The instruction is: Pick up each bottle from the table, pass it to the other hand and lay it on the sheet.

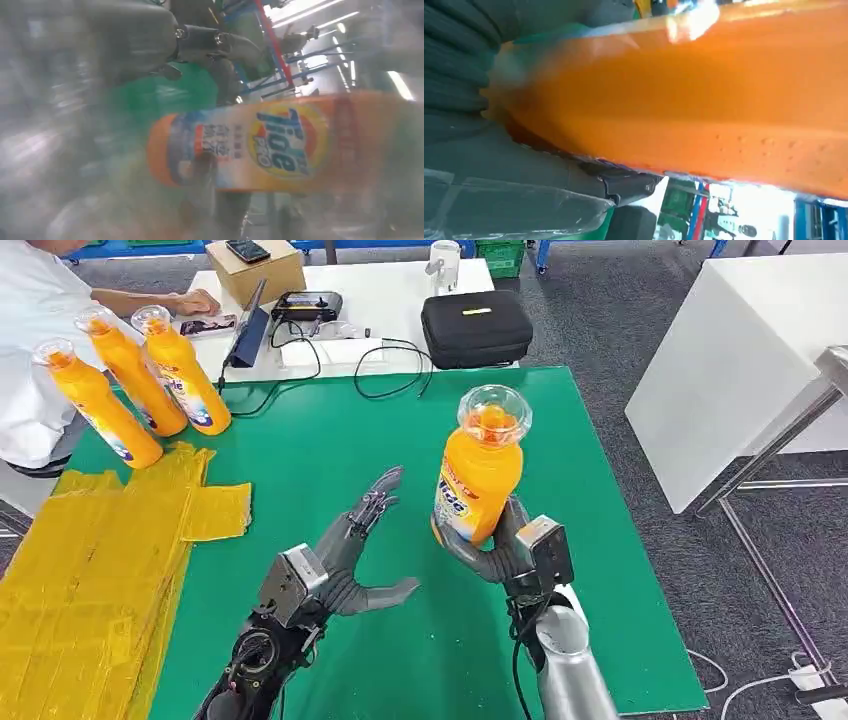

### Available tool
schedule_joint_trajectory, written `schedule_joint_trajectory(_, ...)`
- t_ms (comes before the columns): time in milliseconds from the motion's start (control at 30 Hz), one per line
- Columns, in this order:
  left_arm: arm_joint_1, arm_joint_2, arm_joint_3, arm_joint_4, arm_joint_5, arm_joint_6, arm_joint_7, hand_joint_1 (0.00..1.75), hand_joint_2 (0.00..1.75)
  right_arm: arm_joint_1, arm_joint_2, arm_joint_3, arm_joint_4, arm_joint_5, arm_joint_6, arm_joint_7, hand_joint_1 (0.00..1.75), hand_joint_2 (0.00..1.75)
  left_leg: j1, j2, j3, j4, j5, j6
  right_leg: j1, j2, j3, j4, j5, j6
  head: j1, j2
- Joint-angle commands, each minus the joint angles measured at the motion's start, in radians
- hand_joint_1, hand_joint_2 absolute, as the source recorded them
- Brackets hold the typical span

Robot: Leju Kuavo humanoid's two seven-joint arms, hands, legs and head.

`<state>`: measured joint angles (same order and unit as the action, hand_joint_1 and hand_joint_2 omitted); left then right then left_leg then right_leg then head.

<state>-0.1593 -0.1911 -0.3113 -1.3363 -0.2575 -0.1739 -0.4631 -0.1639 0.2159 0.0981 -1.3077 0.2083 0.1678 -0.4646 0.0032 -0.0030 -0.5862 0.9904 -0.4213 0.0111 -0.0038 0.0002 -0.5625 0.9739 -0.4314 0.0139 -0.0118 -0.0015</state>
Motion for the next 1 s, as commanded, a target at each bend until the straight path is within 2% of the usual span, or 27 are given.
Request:
schedule_joint_trajectory(33,-0.054,0.027,-0.002,0.112,0.026,0.015,0.018,0.00,1.75,-0.058,0.003,0.154,0.140,0.067,-0.012,0.005,1.75,1.75,0.000,0.003,0.002,-0.001,-0.001,0.000,0.000,0.002,0.002,-0.001,0.000,0.000,0.000,0.000)
schedule_joint_trajectory(400,-0.049,0.013,0.048,0.135,0.063,0.005,0.021,0.00,1.75,-0.058,0.009,0.290,0.225,0.193,-0.083,0.019,1.75,1.75,0.000,0.002,0.002,-0.001,-0.001,0.000,0.000,0.002,0.002,-0.001,0.000,0.000,0.000,0.000)
schedule_joint_trajectory(967,-0.042,0.000,0.089,0.144,0.123,-0.015,0.032,0.00,1.75,-0.066,0.000,0.279,0.258,0.226,-0.130,0.026,1.75,1.75,0.001,0.001,0.003,0.000,-0.001,-0.001,0.001,0.001,0.003,-0.001,0.000,0.000,0.000,0.000)
schedule_joint_trajectory(1000,-0.039,-0.005,0.101,0.140,0.147,-0.021,0.031,0.14,1.75,-0.067,0.001,0.279,0.262,0.227,-0.132,0.026,1.75,1.75,0.001,0.001,0.002,0.000,-0.001,-0.001,0.001,0.001,0.002,-0.001,0.000,0.000,0.000,0.000)
